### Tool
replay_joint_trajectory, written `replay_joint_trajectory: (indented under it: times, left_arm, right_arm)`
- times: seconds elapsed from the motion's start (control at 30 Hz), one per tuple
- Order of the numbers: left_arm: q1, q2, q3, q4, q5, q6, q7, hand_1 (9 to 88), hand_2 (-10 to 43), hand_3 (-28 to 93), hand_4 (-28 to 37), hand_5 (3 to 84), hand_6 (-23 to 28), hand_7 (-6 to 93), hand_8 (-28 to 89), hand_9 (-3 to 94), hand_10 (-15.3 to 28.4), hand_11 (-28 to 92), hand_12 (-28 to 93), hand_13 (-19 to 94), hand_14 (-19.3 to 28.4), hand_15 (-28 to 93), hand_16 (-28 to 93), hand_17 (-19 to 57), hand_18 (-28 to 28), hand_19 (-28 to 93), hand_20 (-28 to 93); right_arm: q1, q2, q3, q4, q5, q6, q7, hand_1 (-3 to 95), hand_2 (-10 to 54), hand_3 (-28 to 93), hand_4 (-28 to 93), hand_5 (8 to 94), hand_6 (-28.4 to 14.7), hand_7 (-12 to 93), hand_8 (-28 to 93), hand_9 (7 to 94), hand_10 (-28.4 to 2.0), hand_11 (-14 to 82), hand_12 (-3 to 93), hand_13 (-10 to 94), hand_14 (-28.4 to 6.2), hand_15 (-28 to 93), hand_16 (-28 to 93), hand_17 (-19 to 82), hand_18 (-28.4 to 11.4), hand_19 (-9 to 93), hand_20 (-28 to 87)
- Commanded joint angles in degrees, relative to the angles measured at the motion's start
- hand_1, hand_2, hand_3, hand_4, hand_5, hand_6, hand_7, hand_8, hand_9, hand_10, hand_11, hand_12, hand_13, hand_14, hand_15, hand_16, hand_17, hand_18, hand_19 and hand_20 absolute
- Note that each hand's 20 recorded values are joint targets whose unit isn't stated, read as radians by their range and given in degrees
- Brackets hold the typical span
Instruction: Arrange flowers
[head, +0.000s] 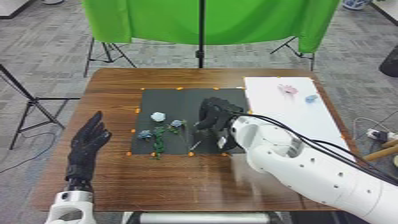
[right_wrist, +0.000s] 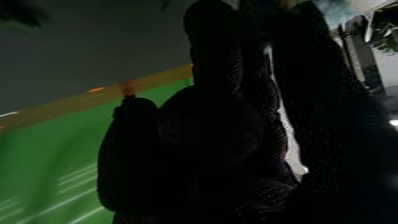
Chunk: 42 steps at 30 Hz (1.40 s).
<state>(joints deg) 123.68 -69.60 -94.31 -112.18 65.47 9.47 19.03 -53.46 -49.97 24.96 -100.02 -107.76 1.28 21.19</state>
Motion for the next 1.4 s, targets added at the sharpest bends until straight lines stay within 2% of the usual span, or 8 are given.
replay_joint_trajectory:
  times: [0.03, 0.27, 0.47, 0.67, 0.8, 0.9, 1.27, 1.4]
  left_arm:
    - [1.2, -1.67, 1.22, 0.65, -0.15, -2.68, -2.11, 38.3, -9.5, 59, -15.1, 30.4, 4.4, 6.8, -4, 18.9, 6.5, 2, 18, 19, 9.6, 3, 5, 8.6, 9.4, 3, 24]
    - [1.7, -1.75, 0.66, 0.24, 0.08, -3.60, -3.09, 37.3, -9.5, 59, -15.0, 30.2, 3.9, 7.3, -5, 20.5, 6.7, 1, 18, 20, 10.3, 3, 6, 4.4, 9.6, 1, 21]
    - [1.7, -1.70, 0.43, 0.19, 0.26, -4.24, -3.37, 36.7, -9.5, 59, -15.2, 30.2, 3.8, 7.1, -5, 21.4, 6.8, 1, 19, 20, 10.5, 3, 6, 3.8, 9.5, 1, 20]
    - [2.0, -1.94, 0.30, 0.14, 0.31, -4.15, -3.39, 36.5, -9.5, 59, -15.3, 30.5, 3.6, 7.0, -5, 22.1, 7.0, 1, 19, 21, 10.8, 4, 6, 3.7, 9.5, 1, 19]
    - [1.8, -2.18, 0.28, 0.18, 0.45, -4.40, -3.54, 36.3, -9.5, 59, -15.3, 30.6, 3.6, 7.0, -5, 22.4, 7.1, 2, 19, 21, 10.9, 4, 6, 3.6, 9.5, 1, 19]
    - [1.6, -2.27, 0.38, 0.19, 0.85, -4.70, -3.60, 36.4, -9.5, 59, -15.3, 30.6, 3.5, 6.9, -5, 22.5, 7.2, 2, 19, 21, 10.9, 4, 6, 3.6, 9.5, 1, 19]
    - [1.8, -2.44, 0.06, 0.12, 0.90, -5.34, -4.08, 36.2, -9.5, 59, -15.3, 30.8, 3.5, 6.6, -5, 22.9, 7.3, 2, 18, 21, 11.1, 4, 5, 3.3, 9.6, 1, 19]
    - [1.6, -2.51, -0.02, 0.18, 1.11, -6.24, -4.50, 36.2, -9.5, 59, -15.3, 31.0, 3.5, 6.6, -4, 23.0, 7.3, 2, 18, 21, 11.2, 4, 5, 3.2, 9.6, 1, 19]
  right_arm:
    - [-0.9, 0.6, 1.5, -1.0, -0.4, -2.5, -0.4, 44.6, -9.5, 62, -20, 71.4, -0.7, 17, -6, 81.9, -11.8, 24.7, 23.8, 92, -2.1, 55, 34, 67, -8.8, 93, 53]
    - [-1.7, 1.3, 6.2, -1.8, -0.6, -1.8, 0.3, 40.7, -9.5, 58, -22, 67.5, -1.7, 15, -8, 81.1, -12.9, 23.9, 23.1, 93, -2.6, 53, 34, 67, -8.5, 93, 51]
    - [0.9, 2.3, 10.9, 3.7, -10.1, 8.5, 5.6, 37.7, -9.5, 59, -19, 65.0, -1.4, 15, -7, 73.9, -15.2, 19.2, 22.3, 89, -4.7, 52, 35, 62, -11.6, 93, 50]
    - [4.1, 4.2, 14.9, 12.1, -12.1, -2.0, 12.9, 35.9, -9.5, 61, -17, 53.6, -2.4, 10, -6, 59.3, -18.1, 11.7, 21.2, 82, -7.0, 55, 34, 58, -13.9, 93, 50]
    - [4.8, 4.9, 14.9, 16.9, -12.3, -5.4, 15.1, 35.5, -9.5, 62, -17, 48.3, -2.2, 8, -5, 52.3, -19.3, 7.5, 20.6, 80, -7.8, 55, 33, 57, -14.3, 93, 49]
    - [4.9, 5.2, 14.6, 19.1, -14.2, -7.3, 16.7, 35.4, -9.5, 62, -17, 46.3, -2.1, 7, -5, 50.3, -19.3, 6.8, 20.6, 80, -8.0, 55, 32, 56, -14.4, 93, 48]
    - [-2.1, 7.3, 22.9, 19.7, -12.5, -11.0, 21.8, 33.8, -9.5, 59, -17, 42.7, -4.3, 5, -5, 44.7, -23.1, 5.1, 19.6, 79, -8.5, 55, 30, 56, -14.3, 93, 45]
    - [-3.0, 6.7, 23.3, 22.1, -11.4, -12.1, 22.7, 32.4, -9.5, 58, -17, 42.3, -4.9, 4, -4, 44.3, -23.7, 5.0, 19.0, 79, -8.6, 55, 30, 56, -14.3, 93, 45]
